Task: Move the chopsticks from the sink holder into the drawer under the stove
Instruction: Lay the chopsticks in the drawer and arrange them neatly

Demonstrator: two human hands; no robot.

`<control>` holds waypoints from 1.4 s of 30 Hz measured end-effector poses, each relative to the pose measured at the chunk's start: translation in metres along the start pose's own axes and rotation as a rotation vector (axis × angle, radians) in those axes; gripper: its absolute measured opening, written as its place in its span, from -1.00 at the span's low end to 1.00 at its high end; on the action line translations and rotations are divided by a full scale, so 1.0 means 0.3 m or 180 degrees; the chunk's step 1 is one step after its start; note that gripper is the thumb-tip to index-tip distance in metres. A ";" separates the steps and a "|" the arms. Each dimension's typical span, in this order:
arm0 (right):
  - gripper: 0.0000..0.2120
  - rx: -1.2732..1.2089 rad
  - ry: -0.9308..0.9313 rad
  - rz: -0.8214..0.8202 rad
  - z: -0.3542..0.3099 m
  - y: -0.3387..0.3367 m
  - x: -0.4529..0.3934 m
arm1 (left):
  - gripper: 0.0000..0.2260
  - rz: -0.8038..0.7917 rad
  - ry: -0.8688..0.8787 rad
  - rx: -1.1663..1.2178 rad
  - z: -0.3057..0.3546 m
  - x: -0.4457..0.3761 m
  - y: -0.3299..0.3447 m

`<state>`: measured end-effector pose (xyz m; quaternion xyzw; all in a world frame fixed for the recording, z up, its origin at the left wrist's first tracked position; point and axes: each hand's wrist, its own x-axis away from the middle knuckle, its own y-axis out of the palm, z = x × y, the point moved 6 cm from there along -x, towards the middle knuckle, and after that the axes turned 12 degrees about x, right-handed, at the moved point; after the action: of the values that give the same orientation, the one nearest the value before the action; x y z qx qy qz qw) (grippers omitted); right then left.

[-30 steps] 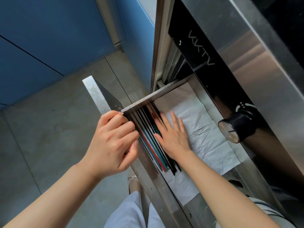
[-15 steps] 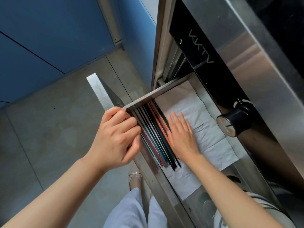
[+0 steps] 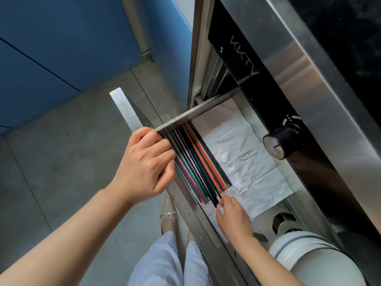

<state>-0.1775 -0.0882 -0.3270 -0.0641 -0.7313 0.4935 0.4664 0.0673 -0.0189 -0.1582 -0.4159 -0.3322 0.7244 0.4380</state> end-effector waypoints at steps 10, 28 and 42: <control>-0.70 -0.0004 0.0142 0.0151 -0.029 -0.017 -0.016 | -0.61 0.0041 0.0012 0.0001 -0.002 0.002 0.003; -0.82 0.0158 -0.0212 0.0071 -0.066 -0.022 -0.033 | -0.60 0.0042 -0.0011 -0.0022 -0.003 0.002 0.006; -0.80 0.0557 0.0042 -0.0021 -0.075 -0.016 -0.045 | -0.59 0.0036 -0.0001 -0.0045 -0.002 0.002 0.004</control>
<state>-0.1514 -0.0831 -0.3297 -0.0239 -0.6825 0.5536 0.4766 0.0671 -0.0187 -0.1597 -0.4208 -0.3350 0.7245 0.4310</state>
